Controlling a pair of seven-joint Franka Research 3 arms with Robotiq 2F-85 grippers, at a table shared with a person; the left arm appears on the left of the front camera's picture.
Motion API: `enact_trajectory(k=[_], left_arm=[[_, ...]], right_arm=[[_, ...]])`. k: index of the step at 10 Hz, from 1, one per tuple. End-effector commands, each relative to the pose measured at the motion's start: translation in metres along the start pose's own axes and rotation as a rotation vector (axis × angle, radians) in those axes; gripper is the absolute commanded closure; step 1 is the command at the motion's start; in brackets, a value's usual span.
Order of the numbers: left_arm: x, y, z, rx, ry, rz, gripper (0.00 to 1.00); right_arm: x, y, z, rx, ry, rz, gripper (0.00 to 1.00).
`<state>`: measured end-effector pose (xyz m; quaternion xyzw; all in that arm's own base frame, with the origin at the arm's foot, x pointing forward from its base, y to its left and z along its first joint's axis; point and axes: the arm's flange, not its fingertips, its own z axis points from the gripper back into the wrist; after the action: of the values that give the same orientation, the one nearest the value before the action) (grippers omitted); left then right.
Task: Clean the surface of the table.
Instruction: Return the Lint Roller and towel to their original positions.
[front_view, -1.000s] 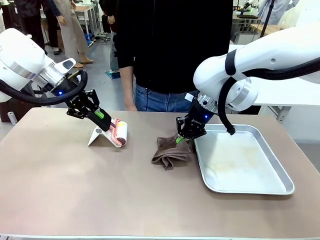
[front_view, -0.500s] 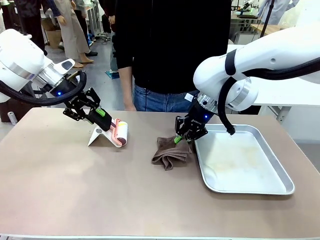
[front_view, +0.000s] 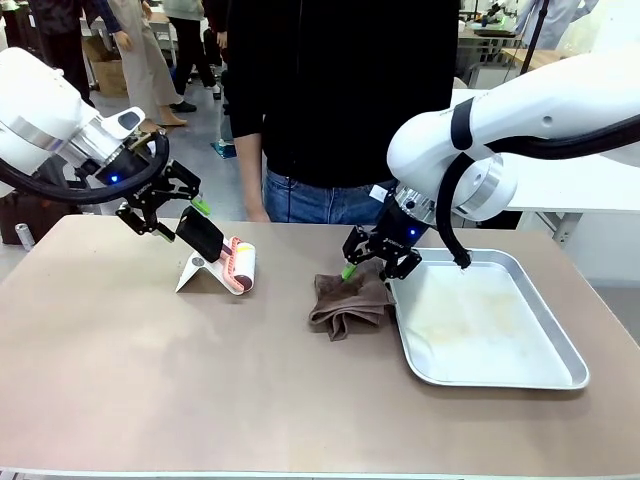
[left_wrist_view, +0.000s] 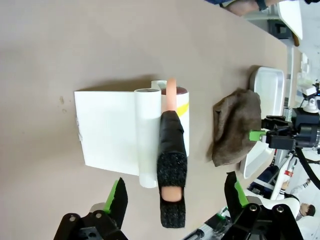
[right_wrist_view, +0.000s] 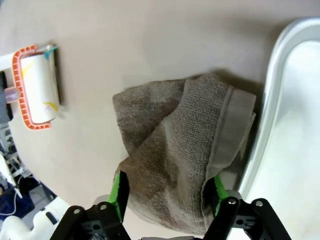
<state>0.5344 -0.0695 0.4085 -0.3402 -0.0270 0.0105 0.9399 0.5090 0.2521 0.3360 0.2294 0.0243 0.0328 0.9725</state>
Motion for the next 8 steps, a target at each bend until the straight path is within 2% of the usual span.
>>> enact_trajectory(k=[1,3,5,7,8], left_arm=[[-0.017,-0.002,0.014,-0.024,-0.027,-0.037,0.00],[-0.035,-0.008,0.031,-0.043,-0.066,-0.071,0.00],[-0.061,-0.011,0.054,-0.068,-0.121,-0.106,0.00],[-0.088,-0.006,0.078,-0.133,-0.137,-0.141,0.00],[-0.103,-0.001,0.092,-0.189,-0.117,-0.170,0.00]], right_arm=[[-0.009,0.010,0.013,-0.098,-0.049,0.026,0.00],[-0.016,0.029,0.024,-0.215,-0.079,0.074,0.00],[-0.028,0.043,0.044,-0.296,-0.162,0.079,0.00],[-0.044,0.040,0.073,-0.212,-0.234,0.056,0.00],[-0.052,0.035,0.086,-0.104,-0.219,0.049,0.00]])
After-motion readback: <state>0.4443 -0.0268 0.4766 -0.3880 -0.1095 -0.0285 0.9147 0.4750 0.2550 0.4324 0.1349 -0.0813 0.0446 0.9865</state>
